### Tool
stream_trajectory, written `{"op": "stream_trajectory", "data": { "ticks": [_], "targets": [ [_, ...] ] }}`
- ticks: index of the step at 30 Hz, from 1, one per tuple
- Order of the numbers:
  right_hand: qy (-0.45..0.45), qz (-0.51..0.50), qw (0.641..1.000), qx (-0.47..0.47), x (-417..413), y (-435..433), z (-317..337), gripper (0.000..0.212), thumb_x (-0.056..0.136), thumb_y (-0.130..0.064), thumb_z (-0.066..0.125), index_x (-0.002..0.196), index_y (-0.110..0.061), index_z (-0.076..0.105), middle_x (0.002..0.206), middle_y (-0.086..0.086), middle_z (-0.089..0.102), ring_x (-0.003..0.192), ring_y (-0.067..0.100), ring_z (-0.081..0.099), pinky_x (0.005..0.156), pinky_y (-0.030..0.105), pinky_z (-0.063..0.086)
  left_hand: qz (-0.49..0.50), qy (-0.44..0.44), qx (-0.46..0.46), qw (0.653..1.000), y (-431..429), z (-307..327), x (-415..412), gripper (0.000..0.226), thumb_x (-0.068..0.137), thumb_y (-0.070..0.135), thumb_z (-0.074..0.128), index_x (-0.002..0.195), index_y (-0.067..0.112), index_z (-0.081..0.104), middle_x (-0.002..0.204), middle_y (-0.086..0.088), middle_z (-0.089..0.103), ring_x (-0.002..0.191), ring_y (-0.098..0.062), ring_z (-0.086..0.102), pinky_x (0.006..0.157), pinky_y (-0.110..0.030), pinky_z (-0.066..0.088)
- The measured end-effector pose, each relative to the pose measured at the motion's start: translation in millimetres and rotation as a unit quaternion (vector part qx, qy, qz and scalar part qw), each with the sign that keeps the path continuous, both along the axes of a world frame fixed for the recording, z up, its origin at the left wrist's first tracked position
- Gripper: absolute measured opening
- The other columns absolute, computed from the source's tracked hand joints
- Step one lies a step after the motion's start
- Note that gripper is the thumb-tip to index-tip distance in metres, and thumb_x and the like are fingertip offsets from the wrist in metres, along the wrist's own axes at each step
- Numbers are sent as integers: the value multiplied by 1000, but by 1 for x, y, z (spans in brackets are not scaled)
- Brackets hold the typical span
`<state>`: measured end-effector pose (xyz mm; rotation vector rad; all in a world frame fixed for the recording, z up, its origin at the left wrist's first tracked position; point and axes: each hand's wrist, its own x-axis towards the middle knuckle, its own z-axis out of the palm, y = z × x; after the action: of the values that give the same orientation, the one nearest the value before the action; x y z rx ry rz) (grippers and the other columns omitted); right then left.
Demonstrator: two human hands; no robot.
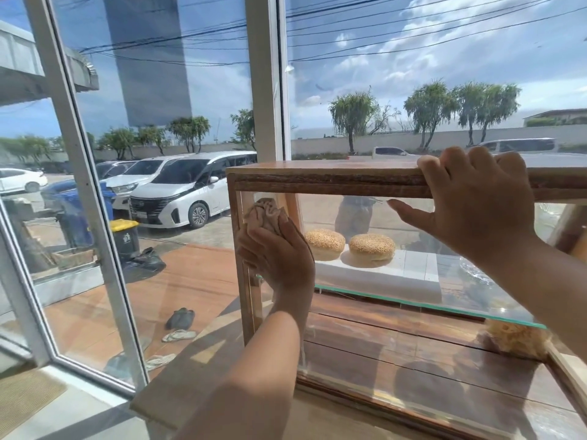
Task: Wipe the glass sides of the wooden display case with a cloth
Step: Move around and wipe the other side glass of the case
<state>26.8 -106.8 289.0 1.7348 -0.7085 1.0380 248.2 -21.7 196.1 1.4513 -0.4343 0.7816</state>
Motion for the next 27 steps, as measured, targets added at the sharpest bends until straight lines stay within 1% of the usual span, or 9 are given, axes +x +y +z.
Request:
{"op": "stream_trajectory", "data": {
  "ticks": [3, 5, 8, 11, 14, 18, 21, 24, 27],
  "targets": [
    [-4, -2, 1000, -1, 1, -2, -1, 70, 98, -72, 26, 106, -8, 52, 88, 13, 51, 77, 33, 50, 67, 40, 29, 8, -4, -9, 1000, -9, 2, -21, 43, 98, 40, 45, 126, 8, 36, 122, -24, 50, 108, -39, 45, 97, -43, 31],
    [-6, 1, 1000, -4, 1, -2, -1, 69, 98, -72, 27, 106, -8, 52, 88, 13, 51, 77, 32, 50, 67, 40, 31, 1, -75, 16, 997, -13, 0, -37, 41, 97, 35, 52, 124, 8, 36, 119, -25, 51, 103, -38, 45, 92, -45, 35],
    [-6, 4, 1000, -16, 2, -2, -1, 67, 98, -71, 29, 105, -9, 51, 89, 13, 51, 78, 32, 50, 67, 40, 33, -23, -205, 59, 977, -23, -6, -70, 40, 94, 30, 62, 118, 7, 41, 115, -26, 55, 98, -39, 49, 86, -45, 40],
    [-9, 7, 1000, -18, 1, -3, 0, 68, 97, -73, 28, 107, -10, 51, 90, 12, 52, 79, 32, 51, 68, 40, 33, -46, -250, 78, 964, -32, -16, -96, 35, 95, 32, 59, 114, 8, 42, 114, -27, 56, 96, -40, 51, 84, -46, 42],
    [-6, 2, 1000, -18, 1, -2, 0, 69, 97, -73, 26, 108, -10, 51, 90, 12, 53, 80, 32, 52, 68, 40, 33, -61, -286, 92, 952, -35, -27, -101, 35, 98, 33, 52, 123, 11, 42, 118, -23, 54, 101, -40, 52, 88, -47, 41],
    [-6, 2, 1000, -14, 1, -1, 0, 68, 98, -72, 26, 108, -10, 51, 91, 12, 53, 80, 31, 52, 68, 40, 34, -42, -405, 142, 902, -26, -35, -84, 35, 98, 33, 52, 127, 15, 46, 120, -15, 43, 97, -36, 49, 85, -48, 43],
    [-5, 4, 1000, -13, 1, -1, 0, 68, 98, -72, 26, 109, -10, 52, 92, 11, 54, 80, 31, 52, 68, 40, 34, -21, -489, 172, 855, -14, -34, -61, 36, 95, 32, 60, 124, 15, 49, 116, -12, 45, 93, -33, 49, 82, -47, 44],
    [-11, 10, 1000, -15, 1, -3, 0, 68, 98, -72, 27, 108, -10, 53, 92, 11, 54, 79, 32, 52, 68, 40, 33, -8, -506, 183, 843, -3, -30, -36, 37, 94, 33, 62, 124, 17, 48, 115, -12, 47, 91, -34, 53, 83, -46, 44],
    [-12, 12, 1000, -17, 2, -2, 0, 67, 98, -71, 28, 106, -9, 52, 91, 12, 54, 78, 32, 52, 68, 40, 34, 9, -454, 192, 870, 10, -28, -2, 40, 95, 36, 58, 127, 16, 44, 115, -15, 52, 95, -37, 54, 82, -46, 44]
  ]
}}
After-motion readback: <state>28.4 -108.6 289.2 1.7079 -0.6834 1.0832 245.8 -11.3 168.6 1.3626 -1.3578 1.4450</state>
